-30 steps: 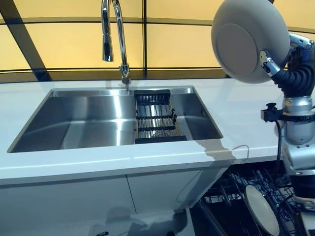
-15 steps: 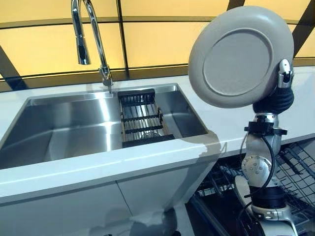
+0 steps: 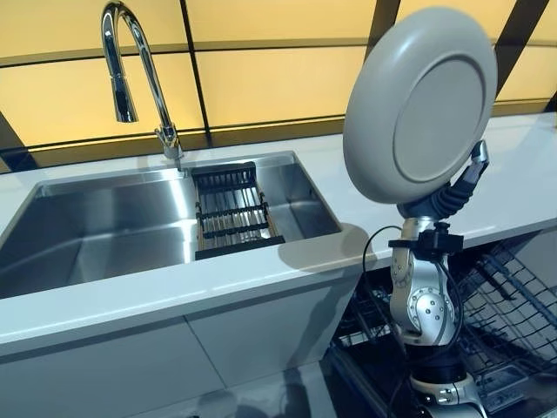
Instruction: Take plates into dishwasher
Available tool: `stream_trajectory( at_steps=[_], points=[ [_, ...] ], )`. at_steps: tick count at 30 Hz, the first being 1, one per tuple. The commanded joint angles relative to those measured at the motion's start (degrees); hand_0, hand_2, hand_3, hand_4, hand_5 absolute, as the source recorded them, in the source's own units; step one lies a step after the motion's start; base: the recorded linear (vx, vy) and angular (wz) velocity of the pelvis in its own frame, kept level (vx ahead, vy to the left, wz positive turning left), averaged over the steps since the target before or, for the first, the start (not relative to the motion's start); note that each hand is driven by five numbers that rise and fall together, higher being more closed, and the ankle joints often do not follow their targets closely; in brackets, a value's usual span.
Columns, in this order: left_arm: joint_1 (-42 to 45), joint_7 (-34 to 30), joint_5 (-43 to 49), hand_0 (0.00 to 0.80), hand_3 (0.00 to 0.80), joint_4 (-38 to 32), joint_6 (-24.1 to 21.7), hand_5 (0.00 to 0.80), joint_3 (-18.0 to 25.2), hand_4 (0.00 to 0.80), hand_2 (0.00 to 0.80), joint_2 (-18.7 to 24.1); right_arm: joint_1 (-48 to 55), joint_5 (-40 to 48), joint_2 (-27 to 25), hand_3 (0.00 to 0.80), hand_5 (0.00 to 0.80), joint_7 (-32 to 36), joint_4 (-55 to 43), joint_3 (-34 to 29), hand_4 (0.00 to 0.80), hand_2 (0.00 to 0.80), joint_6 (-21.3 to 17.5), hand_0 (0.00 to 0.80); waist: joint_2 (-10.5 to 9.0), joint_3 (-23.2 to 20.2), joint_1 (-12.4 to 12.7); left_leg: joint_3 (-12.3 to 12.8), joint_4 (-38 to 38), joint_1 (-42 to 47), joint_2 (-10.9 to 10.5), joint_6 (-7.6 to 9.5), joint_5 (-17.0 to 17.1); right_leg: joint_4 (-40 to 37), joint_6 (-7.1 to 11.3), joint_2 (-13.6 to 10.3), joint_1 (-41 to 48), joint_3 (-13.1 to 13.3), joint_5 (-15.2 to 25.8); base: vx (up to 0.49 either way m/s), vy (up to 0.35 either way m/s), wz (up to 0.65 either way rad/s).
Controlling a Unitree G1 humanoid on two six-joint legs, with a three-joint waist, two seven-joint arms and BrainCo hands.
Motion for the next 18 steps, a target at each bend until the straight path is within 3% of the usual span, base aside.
stream_trajectory(
  at_steps=[1, 2, 5, 7, 8, 10, 13, 14, 15, 17, 18],
  points=[
    [-5.8, 0.9, -1.2, 0.0, 0.0, 2.5, -1.3, 0.0, -0.4, 0.0, 0.0, -0.1, -3.0, -4.2, 0.5, 0.8, 0.8, 0.7, -4.0, -2.0, 0.8, 0.8, 1.0, 0.8, -0.33, 1.3, 2.0, -3.5, -0.2, -0.9, -4.4, 5.51, -4.8, -2.6, -1.26, 2.4, 9.0, -0.5, -3.8, -0.14, -0.291, -0.04],
    [-6.0, 1.0, -1.4, 0.0, 0.0, 2.5, -1.2, 0.0, -0.2, 0.0, 0.0, -0.3, -3.1, -6.4, 0.1, 0.8, 0.8, 0.2, -3.6, -1.8, 0.8, 0.8, 0.3, 0.8, -0.55, 1.4, 2.1, -3.5, -0.2, -1.2, -4.2, 5.13, -4.5, -3.4, -1.63, 2.7, 9.2, -0.6, -3.8, -0.174, -0.324, -0.04],
    [-6.7, 1.8, -2.1, 0.0, 0.0, 2.2, -1.1, 0.0, 0.0, 0.0, 0.0, -1.5, -3.6, -24.9, -3.1, 0.8, 0.8, -4.7, -1.2, -1.5, 0.8, 0.8, -4.0, 0.8, -1.61, 2.0, 1.8, -3.6, -0.2, -2.6, -3.1, 3.56, -2.9, -5.4, -3.28, 3.7, 9.3, -0.9, -3.5, -0.195, -0.303, -0.01],
    [-6.8, 2.2, -2.3, 0.0, 0.0, 1.7, -1.2, 0.0, -0.2, 0.0, 0.0, -2.0, -3.6, -44.9, -7.1, 0.8, 0.8, -10.3, 1.2, -1.8, 0.8, 0.8, -6.2, 0.8, -1.98, 2.3, 1.4, -3.6, -0.2, -3.3, -2.5, 2.83, -2.0, -5.8, -4.09, 4.2, 8.8, -0.6, -3.2, -0.175, -0.212, 0.03],
    [-6.8, 2.3, -2.4, 0.0, 0.0, 1.6, -1.1, 0.0, -0.2, 0.0, 0.0, -2.1, -3.5, -47.8, -8.3, 0.8, 0.8, -11.3, 1.8, -2.0, 0.8, 0.8, -6.6, 0.8, -2.02, 2.4, 1.2, -3.6, -0.2, -3.5, -2.4, 2.72, -1.8, -6.0, -4.26, 4.3, 8.8, -0.5, -3.1, -0.162, -0.186, 0.01],
    [-6.2, 2.8, -2.3, 0.0, 0.0, 0.9, -0.9, 0.0, 0.5, 0.0, 0.0, -2.4, -2.6, -65.4, -14.5, 0.8, 0.8, -17.4, 5.0, -3.3, 0.8, 0.8, -6.7, 0.8, -2.14, 2.8, 0.6, -3.6, 0.0, -3.9, -1.8, 2.16, -1.4, -6.1, -4.88, 4.7, 8.2, 0.0, -3.1, -0.165, -0.174, 0.05],
    [-5.9, 2.9, -1.9, 0.0, 0.0, 0.6, -0.5, 0.0, 2.2, 0.0, 0.0, -2.6, -2.0, -89.8, -22.6, 0.8, 0.8, -27.1, 8.3, -5.0, 0.8, 0.8, -4.7, 0.8, -2.18, 3.3, -0.1, -3.3, 0.7, -4.4, -1.2, 1.7, -1.3, -6.2, -5.4, 5.1, 7.9, 0.3, -3.1, -0.122, -0.115, 0.1],
    [-5.8, 2.9, -1.9, 0.0, 0.0, 0.6, -0.5, 0.0, 2.4, 0.0, 0.0, -2.6, -2.0, -91.9, -23.8, 0.8, 0.8, -28.2, 8.4, -5.0, 0.8, 0.8, -4.2, 0.8, -2.16, 3.4, -0.2, -3.3, 0.7, -4.4, -1.1, 1.64, -1.3, -6.2, -5.43, 5.2, 7.8, 0.3, -3.1, -0.091, -0.083, 0.1],
    [-5.7, 2.8, -1.8, 0.0, 0.0, 0.9, -0.3, 0.0, 3.1, 0.0, 0.0, -2.5, -1.8, -102.4, -27.6, 0.8, 0.8, -32.5, 8.2, -5.5, 0.8, 0.8, -0.9, 0.8, -2.14, 3.5, -0.4, -3.1, 0.9, -4.5, -0.9, 1.38, -1.2, -6.1, -5.53, 5.3, 7.7, 0.4, -3.2, -0.07, -0.067, 0.07],
    [-5.3, 2.5, -1.2, 0.0, 0.0, 1.8, -0.7, 0.0, 4.2, 0.0, 0.0, -2.4, -1.6, -112.5, -33.0, 0.8, 0.8, -35.4, 8.4, -6.3, 0.8, 0.8, 2.4, 0.8, -2.11, 3.6, -0.7, -3.1, 0.7, -4.3, -0.7, 1.13, -1.0, -6.3, -5.57, 5.6, 7.8, 0.5, -3.3, -0.057, -0.062, 0.03],
    [-5.1, 2.4, -1.0, 0.0, 0.0, 2.2, -1.0, 0.0, 4.6, 0.0, 0.0, -2.3, -1.6, -113.3, -34.9, 0.8, 0.8, -35.5, 7.8, -6.6, 0.8, 0.8, 3.9, 0.8, -2.09, 3.7, -0.8, -3.1, 0.4, -4.2, -0.5, 0.98, -0.9, -6.3, -5.55, 5.7, 7.9, 0.5, -3.3, -0.034, -0.044, 0.08]
  ],
)
